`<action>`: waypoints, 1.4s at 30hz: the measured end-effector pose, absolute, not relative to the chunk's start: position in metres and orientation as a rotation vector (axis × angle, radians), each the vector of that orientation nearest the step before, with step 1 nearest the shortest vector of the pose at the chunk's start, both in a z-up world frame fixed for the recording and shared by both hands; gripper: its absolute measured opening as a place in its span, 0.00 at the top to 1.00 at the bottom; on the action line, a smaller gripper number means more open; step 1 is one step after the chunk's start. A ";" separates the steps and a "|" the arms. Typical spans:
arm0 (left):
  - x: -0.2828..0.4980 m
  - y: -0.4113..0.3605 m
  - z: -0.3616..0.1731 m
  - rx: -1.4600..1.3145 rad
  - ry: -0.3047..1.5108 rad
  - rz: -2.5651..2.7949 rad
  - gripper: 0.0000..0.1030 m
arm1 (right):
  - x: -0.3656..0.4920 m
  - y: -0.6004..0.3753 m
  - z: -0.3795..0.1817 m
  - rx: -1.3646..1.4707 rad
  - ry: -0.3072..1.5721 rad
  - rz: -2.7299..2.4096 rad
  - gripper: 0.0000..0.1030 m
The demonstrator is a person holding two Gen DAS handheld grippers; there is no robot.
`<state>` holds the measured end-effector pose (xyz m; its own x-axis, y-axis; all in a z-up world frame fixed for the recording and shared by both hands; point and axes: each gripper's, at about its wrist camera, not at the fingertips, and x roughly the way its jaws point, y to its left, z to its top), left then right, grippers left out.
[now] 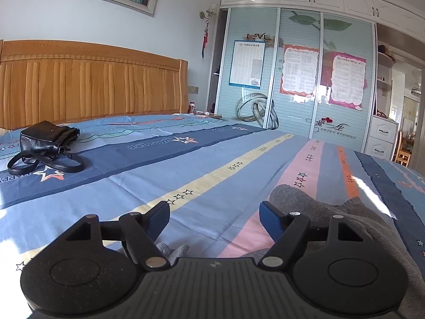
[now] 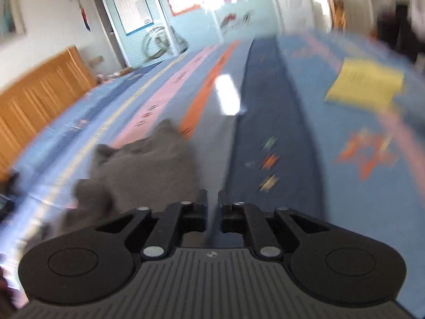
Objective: Fold clothes
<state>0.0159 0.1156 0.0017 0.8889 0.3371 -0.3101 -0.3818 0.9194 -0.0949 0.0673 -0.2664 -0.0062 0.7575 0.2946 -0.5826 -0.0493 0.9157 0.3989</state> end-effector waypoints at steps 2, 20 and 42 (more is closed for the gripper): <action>0.016 0.115 0.001 -0.151 0.295 0.372 0.25 | 0.066 -0.263 -0.026 0.517 0.740 0.266 0.67; 0.027 0.124 -0.011 -0.204 0.326 0.359 0.22 | 0.185 -0.198 -0.022 0.376 0.642 0.199 0.05; 0.043 0.102 -0.024 -0.161 0.334 0.110 0.19 | 0.272 -0.121 -0.065 0.209 0.775 0.300 0.89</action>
